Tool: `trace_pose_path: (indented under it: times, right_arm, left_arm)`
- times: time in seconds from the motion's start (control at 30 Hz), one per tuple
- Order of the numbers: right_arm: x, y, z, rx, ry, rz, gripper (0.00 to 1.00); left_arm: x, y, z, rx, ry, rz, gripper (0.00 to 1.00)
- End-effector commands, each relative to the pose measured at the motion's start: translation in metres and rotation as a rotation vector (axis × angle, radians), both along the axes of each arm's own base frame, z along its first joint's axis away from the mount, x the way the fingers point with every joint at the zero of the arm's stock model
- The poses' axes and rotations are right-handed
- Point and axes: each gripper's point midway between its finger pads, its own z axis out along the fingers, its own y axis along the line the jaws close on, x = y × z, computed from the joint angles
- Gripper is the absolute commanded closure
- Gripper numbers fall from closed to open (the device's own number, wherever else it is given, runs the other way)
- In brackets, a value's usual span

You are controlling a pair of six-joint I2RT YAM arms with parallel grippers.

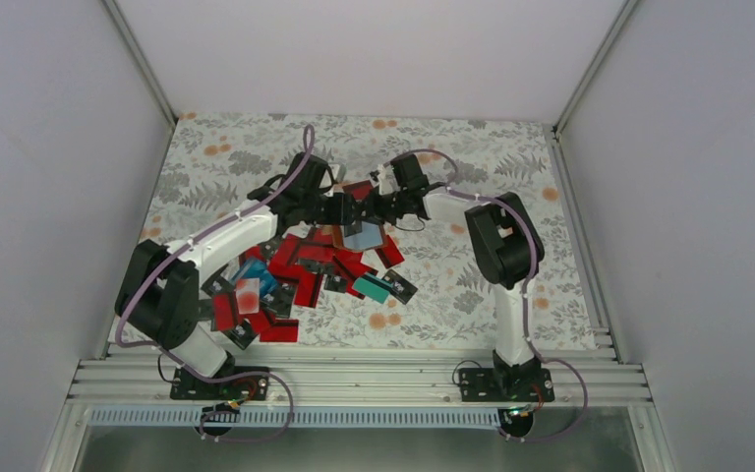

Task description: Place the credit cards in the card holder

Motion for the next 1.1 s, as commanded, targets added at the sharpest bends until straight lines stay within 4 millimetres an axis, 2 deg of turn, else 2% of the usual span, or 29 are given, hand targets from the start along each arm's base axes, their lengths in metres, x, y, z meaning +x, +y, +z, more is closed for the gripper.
trace_pose_path:
  times: [0.0,0.23,0.33,0.5,0.67,0.87,1.07]
  right_arm:
    - [0.000,0.010,-0.014,-0.024,0.028,0.001,0.96]
    - [-0.001,0.016,-0.026,-0.042,0.038,0.010,0.96]
    - [-0.003,0.017,-0.030,-0.048,0.043,0.011,0.96]
    - [-0.004,0.015,-0.029,-0.057,0.035,0.011,0.96]
    - [-0.004,0.012,-0.026,-0.055,0.026,0.017,0.96]
    - [0.001,0.002,-0.020,-0.043,0.007,0.015,0.96]
    - [0.002,-0.011,-0.012,0.012,-0.010,0.042,0.96]
  left_arm:
    - [-0.003,0.001,-0.009,0.005,-0.009,-0.039,0.45]
    - [0.002,-0.021,-0.007,-0.135,-0.010,-0.125,0.52]
    - [0.007,-0.025,-0.020,-0.168,0.014,-0.124,0.55]
    - [0.012,-0.009,-0.067,-0.124,0.118,-0.026,0.59]
    - [0.003,0.003,-0.095,-0.106,0.172,0.030,0.59]
    - [-0.003,0.015,-0.114,-0.096,0.206,0.067,0.59]
    - [-0.001,0.024,-0.118,-0.147,0.193,0.074,0.58]
